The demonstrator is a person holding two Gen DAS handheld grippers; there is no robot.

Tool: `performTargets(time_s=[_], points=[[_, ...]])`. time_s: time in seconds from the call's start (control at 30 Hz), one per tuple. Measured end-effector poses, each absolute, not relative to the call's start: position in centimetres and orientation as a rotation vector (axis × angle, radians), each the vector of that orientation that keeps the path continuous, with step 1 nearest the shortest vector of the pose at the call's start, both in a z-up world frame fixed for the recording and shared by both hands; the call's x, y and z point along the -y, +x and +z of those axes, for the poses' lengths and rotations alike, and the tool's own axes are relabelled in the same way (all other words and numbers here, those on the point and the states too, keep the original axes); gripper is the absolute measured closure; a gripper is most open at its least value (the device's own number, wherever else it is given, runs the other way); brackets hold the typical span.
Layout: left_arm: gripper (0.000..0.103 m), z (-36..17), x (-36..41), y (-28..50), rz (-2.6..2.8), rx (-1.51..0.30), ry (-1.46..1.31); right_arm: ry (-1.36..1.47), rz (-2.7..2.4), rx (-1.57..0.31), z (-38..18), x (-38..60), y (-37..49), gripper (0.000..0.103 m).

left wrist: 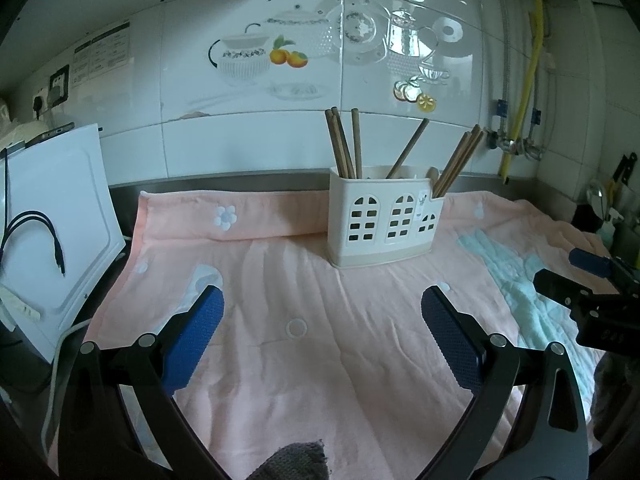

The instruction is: Organize utensils

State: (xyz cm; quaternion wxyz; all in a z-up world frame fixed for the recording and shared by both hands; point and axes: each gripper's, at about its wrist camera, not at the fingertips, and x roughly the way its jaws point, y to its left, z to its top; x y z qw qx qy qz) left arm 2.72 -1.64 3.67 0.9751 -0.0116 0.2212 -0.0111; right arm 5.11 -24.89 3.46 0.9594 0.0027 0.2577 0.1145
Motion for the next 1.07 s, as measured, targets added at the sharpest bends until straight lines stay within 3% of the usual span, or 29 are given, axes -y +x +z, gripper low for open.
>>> performTargets(time_s=[1.07], points=[[0.005,3.21,1.33,2.89,0.017,-0.438,0.007,0.004,0.233,-0.533,2.69,24.80,5.07,0.008]])
